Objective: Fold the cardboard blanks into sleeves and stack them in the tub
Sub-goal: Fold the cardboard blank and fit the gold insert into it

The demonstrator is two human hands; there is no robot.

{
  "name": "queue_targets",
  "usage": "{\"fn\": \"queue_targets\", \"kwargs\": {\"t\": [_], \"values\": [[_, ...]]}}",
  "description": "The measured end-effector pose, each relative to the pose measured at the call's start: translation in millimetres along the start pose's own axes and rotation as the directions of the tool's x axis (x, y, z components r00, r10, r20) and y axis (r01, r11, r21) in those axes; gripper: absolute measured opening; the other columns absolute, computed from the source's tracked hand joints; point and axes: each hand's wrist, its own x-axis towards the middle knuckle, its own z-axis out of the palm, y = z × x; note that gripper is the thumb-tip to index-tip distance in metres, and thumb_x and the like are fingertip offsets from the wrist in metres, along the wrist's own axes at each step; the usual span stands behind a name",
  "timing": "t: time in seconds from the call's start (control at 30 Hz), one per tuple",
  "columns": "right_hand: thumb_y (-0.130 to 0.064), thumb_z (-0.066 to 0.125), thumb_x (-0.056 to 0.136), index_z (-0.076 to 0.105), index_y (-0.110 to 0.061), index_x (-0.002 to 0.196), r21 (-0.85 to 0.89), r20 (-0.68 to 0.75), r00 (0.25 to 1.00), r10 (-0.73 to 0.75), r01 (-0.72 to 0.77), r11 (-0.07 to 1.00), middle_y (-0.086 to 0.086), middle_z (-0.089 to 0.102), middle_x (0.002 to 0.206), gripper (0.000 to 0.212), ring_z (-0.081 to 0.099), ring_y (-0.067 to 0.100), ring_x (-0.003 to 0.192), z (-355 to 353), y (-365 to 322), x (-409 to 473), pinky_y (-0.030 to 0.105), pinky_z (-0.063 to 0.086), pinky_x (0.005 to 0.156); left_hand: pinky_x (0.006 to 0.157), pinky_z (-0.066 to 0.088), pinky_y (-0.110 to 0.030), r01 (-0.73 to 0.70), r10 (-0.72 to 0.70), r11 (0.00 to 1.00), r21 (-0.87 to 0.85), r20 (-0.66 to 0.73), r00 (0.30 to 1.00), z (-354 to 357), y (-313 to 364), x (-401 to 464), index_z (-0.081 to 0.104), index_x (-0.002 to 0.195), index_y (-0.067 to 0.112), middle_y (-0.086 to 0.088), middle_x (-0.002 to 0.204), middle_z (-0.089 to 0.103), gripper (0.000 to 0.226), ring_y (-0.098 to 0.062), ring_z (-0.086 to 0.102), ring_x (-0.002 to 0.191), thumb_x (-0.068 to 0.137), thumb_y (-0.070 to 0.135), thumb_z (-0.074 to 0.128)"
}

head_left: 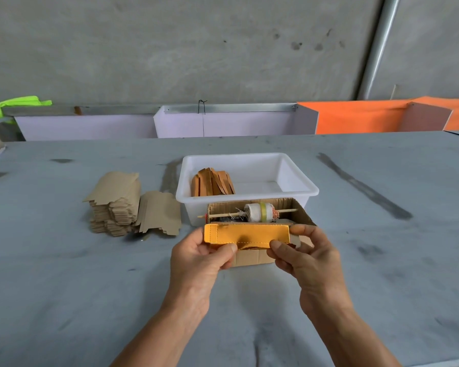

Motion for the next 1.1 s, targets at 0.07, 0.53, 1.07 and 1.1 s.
{"fn": "queue_targets", "kwargs": {"t": [0.07, 0.53, 1.07, 1.1], "values": [[0.008, 0.072, 0.074, 0.053, -0.023, 0.101, 0.043, -0.019, 1.000, -0.004, 0.005, 0.999, 0.002, 0.063, 0.054, 0.045, 0.070, 0.020, 0.058, 0.4, 1.1, 0.1, 0.027, 0.048, 0.059, 0.048, 0.050, -0.019, -0.021, 0.020, 1.000, -0.023, -0.028, 0.999, 1.9, -2.1, -0.2, 0.063, 0.084, 0.008, -0.001, 0.060, 0.067, 0.028, -0.009, 0.057, 0.050, 0.072, -0.016, 0.067], [-0.002, 0.077, 0.070, 0.051, -0.011, 0.116, 0.118, -0.013, 0.996, 0.083, -0.081, 0.990, 0.002, 0.069, 0.060, 0.054, 0.069, 0.014, 0.059, 1.2, 13.9, -0.4, 0.029, 0.048, 0.064, 0.050, 0.051, -0.021, 0.042, -0.052, 0.993, -0.112, -0.089, 0.995, 11.8, -20.9, 1.0, 0.065, 0.084, 0.008, -0.004, 0.064, 0.071, 0.023, -0.011, 0.065, 0.055, 0.068, -0.006, 0.076], [-0.007, 0.076, 0.054, 0.055, -0.013, 0.061, 0.368, 0.019, 0.956, 0.294, -0.280, 0.887, 0.004, 0.059, 0.057, 0.023, 0.054, 0.009, 0.048, 14.5, 25.1, -8.5, 0.017, 0.046, 0.047, 0.047, 0.047, -0.016, -0.031, 0.016, 0.984, -0.173, -0.090, 0.996, 24.2, -26.5, -11.5, 0.063, 0.086, 0.008, -0.001, 0.064, 0.070, 0.029, -0.005, 0.060, 0.052, 0.069, -0.013, 0.072], [-0.009, 0.076, 0.057, 0.056, -0.013, 0.062, 0.364, 0.022, 0.959, 0.283, -0.271, 0.891, 0.003, 0.059, 0.057, 0.021, 0.054, 0.009, 0.047, 13.4, 25.1, -8.9, 0.017, 0.046, 0.046, 0.046, 0.046, -0.017, -0.012, -0.004, 0.985, -0.174, -0.095, 0.995, 23.4, -27.7, -11.0, 0.064, 0.085, 0.009, -0.001, 0.062, 0.069, 0.028, -0.006, 0.058, 0.050, 0.069, -0.011, 0.073]]}}
